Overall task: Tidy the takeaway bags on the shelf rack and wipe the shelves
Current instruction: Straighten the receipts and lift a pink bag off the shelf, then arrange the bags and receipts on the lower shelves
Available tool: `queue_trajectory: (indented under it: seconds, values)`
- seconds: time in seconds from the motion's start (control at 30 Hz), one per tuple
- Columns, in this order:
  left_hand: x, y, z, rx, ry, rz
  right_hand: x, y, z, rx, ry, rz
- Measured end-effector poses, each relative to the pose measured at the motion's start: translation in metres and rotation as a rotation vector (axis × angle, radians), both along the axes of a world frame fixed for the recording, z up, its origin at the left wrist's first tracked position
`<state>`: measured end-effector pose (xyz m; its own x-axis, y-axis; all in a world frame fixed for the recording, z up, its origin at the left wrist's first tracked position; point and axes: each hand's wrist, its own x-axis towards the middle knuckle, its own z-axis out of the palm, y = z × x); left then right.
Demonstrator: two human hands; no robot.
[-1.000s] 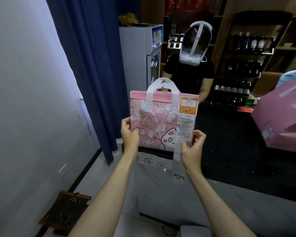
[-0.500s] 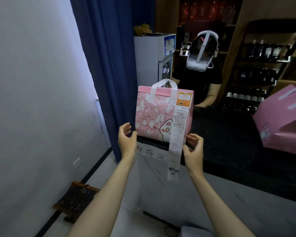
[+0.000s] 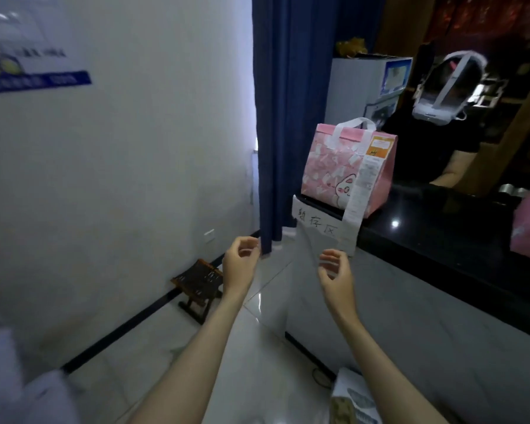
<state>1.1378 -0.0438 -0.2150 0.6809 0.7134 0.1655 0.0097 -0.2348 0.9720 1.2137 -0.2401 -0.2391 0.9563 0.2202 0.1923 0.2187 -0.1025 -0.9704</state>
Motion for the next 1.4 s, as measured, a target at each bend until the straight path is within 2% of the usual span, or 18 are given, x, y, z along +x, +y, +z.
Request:
queue_trajectory:
  seconds: [0.37, 0.67, 0.83, 1.03, 1.4]
  values:
    - [-0.203, 0.058, -0.006, 0.060, 0.134, 0.270, -0.133, 0.115, -0.008, -0.090, 0.091, 0.460]
    - [-0.395, 0.130, -0.014, 0.027, 0.147, 0.563, -0.292, 0.230, -0.013, -0.161, -0.012, 0.743]
    - [-0.518, 0.183, -0.020, 0.033, 0.183, 0.736, -0.401, 0.297, -0.030, -0.252, -0.144, 0.842]
    - [-0.652, 0.239, -0.022, 0.116, 0.376, 0.783, -0.529, 0.367, -0.024, -0.360, -0.361, 0.910]
    - [-0.826, 0.316, -0.029, 0.135, 0.590, 0.866, -0.679, 0.479, -0.016, -0.505, -0.587, 1.058]
